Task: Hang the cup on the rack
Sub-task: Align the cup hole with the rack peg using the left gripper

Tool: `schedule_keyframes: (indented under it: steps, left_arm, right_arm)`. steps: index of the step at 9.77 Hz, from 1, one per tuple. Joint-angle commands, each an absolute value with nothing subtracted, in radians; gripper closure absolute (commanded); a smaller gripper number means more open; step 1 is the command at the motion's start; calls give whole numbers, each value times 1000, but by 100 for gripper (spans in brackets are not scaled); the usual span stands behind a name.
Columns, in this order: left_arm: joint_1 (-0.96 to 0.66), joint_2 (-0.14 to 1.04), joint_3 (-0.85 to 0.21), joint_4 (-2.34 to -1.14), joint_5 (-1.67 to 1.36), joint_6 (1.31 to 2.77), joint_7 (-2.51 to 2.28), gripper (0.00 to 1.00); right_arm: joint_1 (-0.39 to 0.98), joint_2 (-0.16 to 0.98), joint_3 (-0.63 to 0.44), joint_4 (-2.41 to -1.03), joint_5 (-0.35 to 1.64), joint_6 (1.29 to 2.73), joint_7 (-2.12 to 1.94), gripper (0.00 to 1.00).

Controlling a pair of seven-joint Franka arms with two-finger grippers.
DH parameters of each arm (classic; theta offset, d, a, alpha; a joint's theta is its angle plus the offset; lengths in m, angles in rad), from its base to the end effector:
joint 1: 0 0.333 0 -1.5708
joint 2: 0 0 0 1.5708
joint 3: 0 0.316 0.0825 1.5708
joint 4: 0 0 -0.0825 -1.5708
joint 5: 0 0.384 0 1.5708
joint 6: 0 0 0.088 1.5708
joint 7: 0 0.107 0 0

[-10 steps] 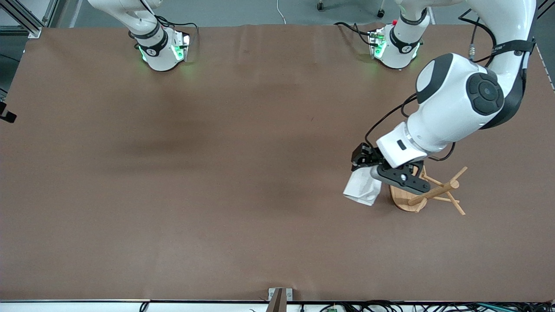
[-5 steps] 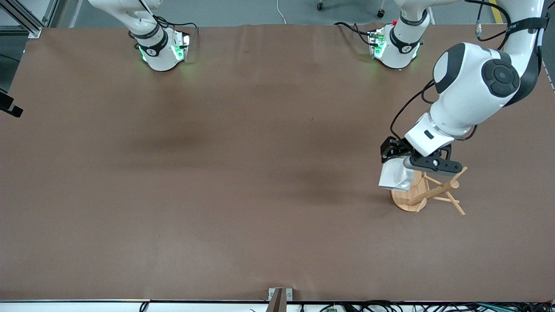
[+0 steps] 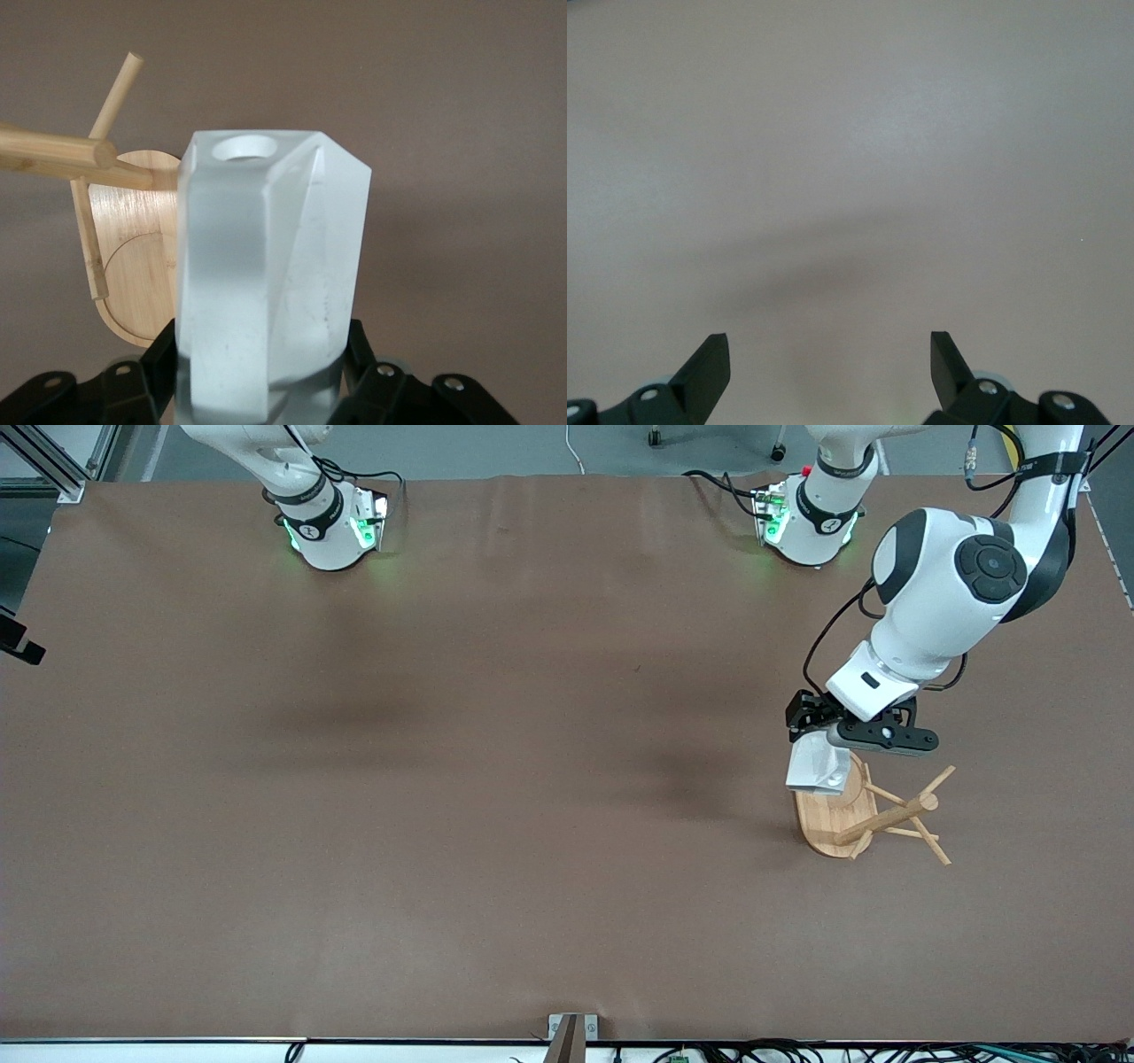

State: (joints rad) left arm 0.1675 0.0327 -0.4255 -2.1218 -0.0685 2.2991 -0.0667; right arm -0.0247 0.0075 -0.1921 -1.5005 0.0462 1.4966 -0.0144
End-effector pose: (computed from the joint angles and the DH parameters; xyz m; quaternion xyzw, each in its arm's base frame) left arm 0.5423 -0.1434 0.4118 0.9940 -0.0738 0.0671 0.0453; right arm 0.5380 -0.1127 0.6470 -0.9948 0.0994 0.0030 0.0228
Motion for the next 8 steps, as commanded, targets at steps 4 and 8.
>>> schedule_keyframes:
  steps: [4,8]
  left_arm:
    - [192,49,-426,-2161,-69,2359,92,100]
    - [205,78,-426,-2160,-86,2407,178,100]
  right_arm:
    - [2,-12,-170,-1497,-20,1446,117,0]
    - [-32,-9,-167,-1470,-31,1451,110,0]
